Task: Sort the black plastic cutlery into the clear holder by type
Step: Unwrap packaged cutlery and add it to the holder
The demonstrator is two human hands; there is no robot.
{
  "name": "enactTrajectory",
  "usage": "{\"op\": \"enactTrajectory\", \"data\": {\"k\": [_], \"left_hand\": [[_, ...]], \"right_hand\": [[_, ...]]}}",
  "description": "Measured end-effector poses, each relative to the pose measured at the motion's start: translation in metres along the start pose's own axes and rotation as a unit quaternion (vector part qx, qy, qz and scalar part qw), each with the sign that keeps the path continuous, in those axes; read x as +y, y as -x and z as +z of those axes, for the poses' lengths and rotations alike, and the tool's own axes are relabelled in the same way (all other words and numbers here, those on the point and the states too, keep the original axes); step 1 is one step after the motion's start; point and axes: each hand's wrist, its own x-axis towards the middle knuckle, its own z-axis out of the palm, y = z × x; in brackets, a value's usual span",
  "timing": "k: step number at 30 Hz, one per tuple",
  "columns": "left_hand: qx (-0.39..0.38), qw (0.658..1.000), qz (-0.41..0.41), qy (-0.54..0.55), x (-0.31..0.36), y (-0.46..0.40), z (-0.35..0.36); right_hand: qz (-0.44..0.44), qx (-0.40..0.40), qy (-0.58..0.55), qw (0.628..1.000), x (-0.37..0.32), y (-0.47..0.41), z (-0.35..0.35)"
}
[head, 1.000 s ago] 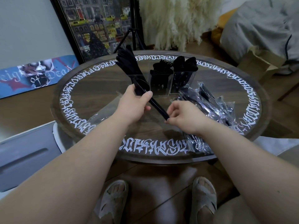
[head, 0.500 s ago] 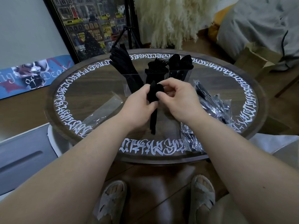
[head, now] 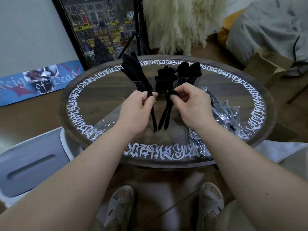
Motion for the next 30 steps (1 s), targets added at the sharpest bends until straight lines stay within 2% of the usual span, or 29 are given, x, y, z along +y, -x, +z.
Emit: {"op": "enactTrajectory", "data": {"k": [4,8,14,19,22,25,28,30], "left_hand": [[0.079,0.997,0.021,-0.012,0.011,0.003,-0.016],[0.11,0.992,0.039,-0.055,0.028,-0.014,-0.041],[0.166,0.967,0.125,-0.15,0.055,-0.058,-0.078],[0.123,0.97,0.075,-0.196,0.038,-0.083,-0.066],[0.042,0.967,0.019,-0.251,0.019,-0.096,-0.053],[-0.049,0.949,-0.012,-0.313,0.004,-0.102,-0.042],[-0.045,0.948,-0.029,-0.312,0.005,-0.102,-0.04],[-0.004,0.959,0.007,-0.283,0.012,-0.096,-0.039]], "right_hand": [[-0.004,0.033,-0.019,0.999,-0.01,0.0,-0.007],[-0.011,0.067,-0.023,0.997,-0.022,-0.01,-0.016],[-0.004,0.107,-0.028,0.994,-0.037,-0.038,-0.029],[-0.003,0.085,-0.014,0.996,-0.035,-0.052,-0.032],[0.002,0.063,0.003,0.998,-0.025,-0.059,-0.03],[0.01,0.026,0.009,1.0,-0.019,-0.067,-0.026],[0.016,0.0,-0.002,1.0,-0.016,-0.073,-0.022],[0.019,-0.006,-0.01,1.0,-0.016,-0.077,-0.02]]}}
